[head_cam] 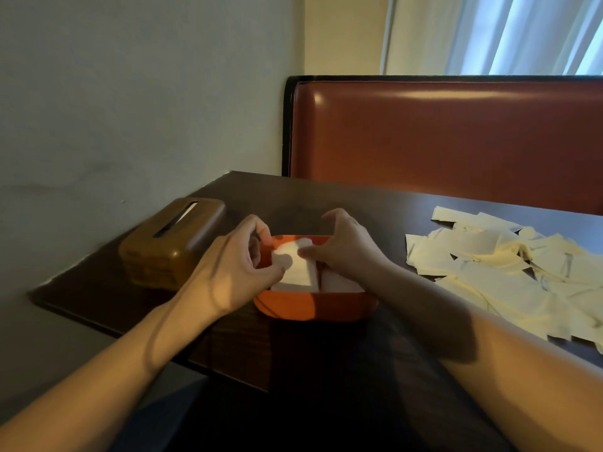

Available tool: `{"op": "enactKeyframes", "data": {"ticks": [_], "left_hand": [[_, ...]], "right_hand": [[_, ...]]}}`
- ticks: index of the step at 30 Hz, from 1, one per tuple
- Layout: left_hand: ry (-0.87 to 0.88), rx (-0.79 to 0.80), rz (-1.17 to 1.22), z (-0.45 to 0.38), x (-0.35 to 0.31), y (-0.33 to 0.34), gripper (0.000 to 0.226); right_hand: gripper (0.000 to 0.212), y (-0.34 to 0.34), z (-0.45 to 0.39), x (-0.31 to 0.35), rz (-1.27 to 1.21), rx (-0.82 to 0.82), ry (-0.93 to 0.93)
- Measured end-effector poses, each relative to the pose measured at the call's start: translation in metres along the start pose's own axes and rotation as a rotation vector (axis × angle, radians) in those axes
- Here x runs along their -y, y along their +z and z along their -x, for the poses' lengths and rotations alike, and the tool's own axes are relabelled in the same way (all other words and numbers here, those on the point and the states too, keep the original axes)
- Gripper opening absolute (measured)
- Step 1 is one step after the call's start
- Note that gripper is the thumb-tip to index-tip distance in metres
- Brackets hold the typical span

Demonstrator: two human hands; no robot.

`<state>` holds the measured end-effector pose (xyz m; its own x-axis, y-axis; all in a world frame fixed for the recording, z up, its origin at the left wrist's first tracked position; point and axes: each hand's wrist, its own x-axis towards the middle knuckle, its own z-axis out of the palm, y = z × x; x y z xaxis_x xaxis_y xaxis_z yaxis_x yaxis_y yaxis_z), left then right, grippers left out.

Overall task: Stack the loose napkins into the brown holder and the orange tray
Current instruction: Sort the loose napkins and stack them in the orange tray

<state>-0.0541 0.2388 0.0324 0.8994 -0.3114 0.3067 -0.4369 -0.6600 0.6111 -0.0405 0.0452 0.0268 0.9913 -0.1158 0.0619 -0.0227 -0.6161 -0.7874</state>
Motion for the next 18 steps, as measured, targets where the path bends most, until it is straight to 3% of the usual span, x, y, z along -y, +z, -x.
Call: {"op": "enactKeyframes", "data": {"ticks": [3,6,8,10,18], "left_hand": [[0.101,0.039,0.037,-0.006,0.001,-0.002,0.017],[0.141,0.178,-0.043,-0.012,0.001,0.000,0.019],[0.133,0.253,-0.065,-0.014,0.000,0.004,0.016],[0.115,0.275,-0.062,-0.016,-0.001,0.007,0.012],[0.240,0.175,0.105,-0.016,-0.050,0.025,0.023]], "right_hand": [[0.043,-0.002,0.003,0.001,0.218,-0.143,-0.265],[0.013,-0.001,0.003,0.008,0.260,0.054,-0.404],[0.010,0.001,0.003,0.010,0.353,0.224,-0.407],[0.011,0.000,0.002,0.008,0.401,0.257,-0.382],[0.018,-0.062,0.016,-0.024,0.074,-0.094,-0.431]]}}
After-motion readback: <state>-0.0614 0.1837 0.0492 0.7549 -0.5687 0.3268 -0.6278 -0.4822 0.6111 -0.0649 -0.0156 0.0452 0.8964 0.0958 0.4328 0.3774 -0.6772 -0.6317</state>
